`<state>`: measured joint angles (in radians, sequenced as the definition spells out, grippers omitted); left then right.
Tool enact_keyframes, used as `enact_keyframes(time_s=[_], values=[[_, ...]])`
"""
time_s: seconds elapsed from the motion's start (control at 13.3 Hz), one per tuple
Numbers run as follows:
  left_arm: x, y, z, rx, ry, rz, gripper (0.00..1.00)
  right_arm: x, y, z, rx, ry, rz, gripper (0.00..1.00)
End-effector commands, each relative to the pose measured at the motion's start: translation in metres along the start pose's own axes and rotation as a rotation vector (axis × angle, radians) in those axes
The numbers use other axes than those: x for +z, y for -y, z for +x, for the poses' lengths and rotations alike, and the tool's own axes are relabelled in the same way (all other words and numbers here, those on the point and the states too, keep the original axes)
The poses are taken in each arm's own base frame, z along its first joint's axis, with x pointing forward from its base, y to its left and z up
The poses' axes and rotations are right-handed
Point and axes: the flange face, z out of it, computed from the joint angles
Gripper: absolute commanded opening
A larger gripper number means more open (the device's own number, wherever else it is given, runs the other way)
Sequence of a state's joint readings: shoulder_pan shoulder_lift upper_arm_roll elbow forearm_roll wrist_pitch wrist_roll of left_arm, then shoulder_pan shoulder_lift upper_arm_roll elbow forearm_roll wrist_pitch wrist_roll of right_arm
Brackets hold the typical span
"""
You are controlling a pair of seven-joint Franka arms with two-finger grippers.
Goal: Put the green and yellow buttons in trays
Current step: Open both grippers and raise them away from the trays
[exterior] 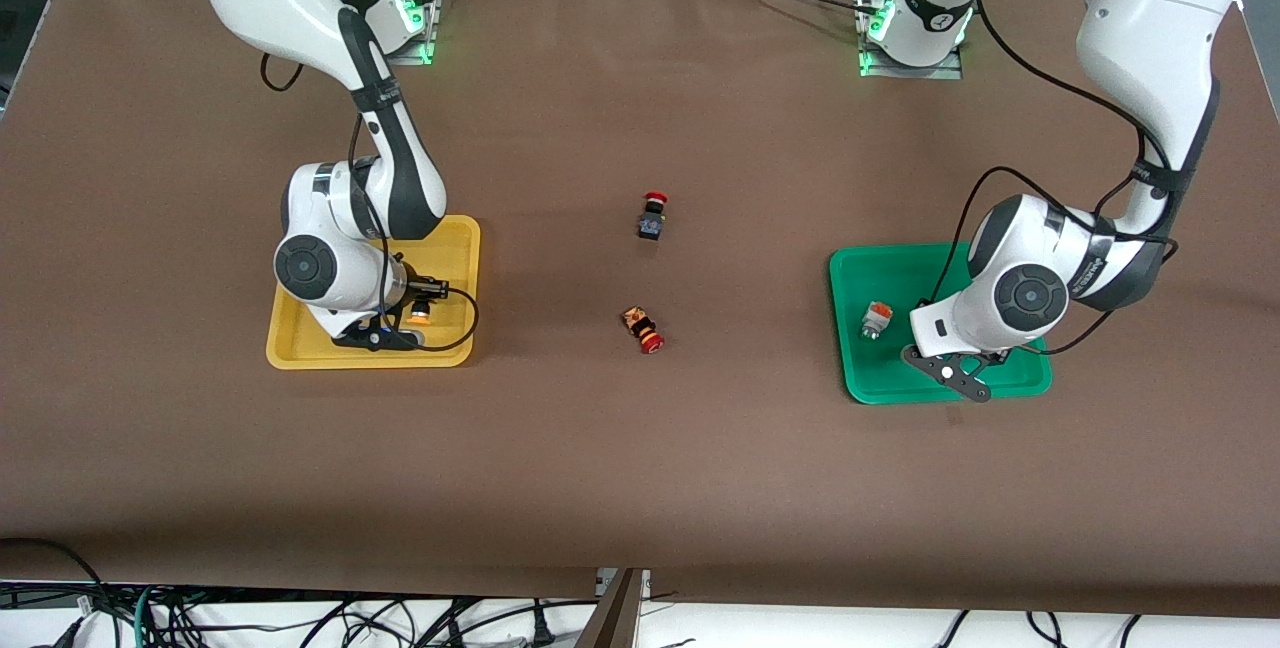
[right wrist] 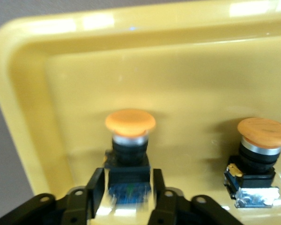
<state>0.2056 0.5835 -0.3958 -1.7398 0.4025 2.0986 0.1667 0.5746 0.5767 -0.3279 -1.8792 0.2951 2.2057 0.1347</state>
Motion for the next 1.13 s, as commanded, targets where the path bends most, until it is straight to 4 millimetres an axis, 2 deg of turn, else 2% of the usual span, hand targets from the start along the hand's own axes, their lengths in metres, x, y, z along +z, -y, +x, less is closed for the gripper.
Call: enact_keyframes(time_s=[0.0, 0.3, 0.38, 0.45, 0.6, 0.75, 0.83, 1.05], values=[[-0.107, -0.008, -0.025, -0.045, 0.002, 0.01, 1.0, -0.057, 0.004, -0.016, -0.046, -0.058, 0.048, 0.98], [-0.258, 0.01, -0.068, -0.152, 0.03, -0.043, 1.0, -0.141, 0.005, -0.037, -0.087, -0.11, 0.095, 0.99], [-0.287, 0.005, -0.082, -0.164, 0.006, -0.04, 1.0, -0.163, 0.002, -0.047, -0.103, -0.113, 0.087, 0.99], [-0.316, 0.008, -0.103, -0.217, -0.035, -0.01, 1.0, -0.187, -0.004, -0.059, -0.118, -0.114, 0.068, 0.99], [-0.335, 0.019, -0.145, -0.386, -0.071, -0.065, 1.0, -0.23, -0.016, -0.085, -0.153, -0.113, 0.037, 0.99], [-0.333, 0.033, -0.169, -0.431, -0.08, -0.096, 1.0, -0.265, -0.028, -0.109, -0.178, -0.121, 0.013, 0.99], [-0.334, 0.03, -0.174, -0.43, -0.083, -0.094, 1.0, -0.277, -0.032, -0.116, -0.191, -0.13, 0.013, 0.99], [-0.338, 0.02, -0.175, -0.417, -0.104, -0.085, 1.0, -0.294, -0.05, -0.125, -0.222, -0.144, -0.021, 0.99]])
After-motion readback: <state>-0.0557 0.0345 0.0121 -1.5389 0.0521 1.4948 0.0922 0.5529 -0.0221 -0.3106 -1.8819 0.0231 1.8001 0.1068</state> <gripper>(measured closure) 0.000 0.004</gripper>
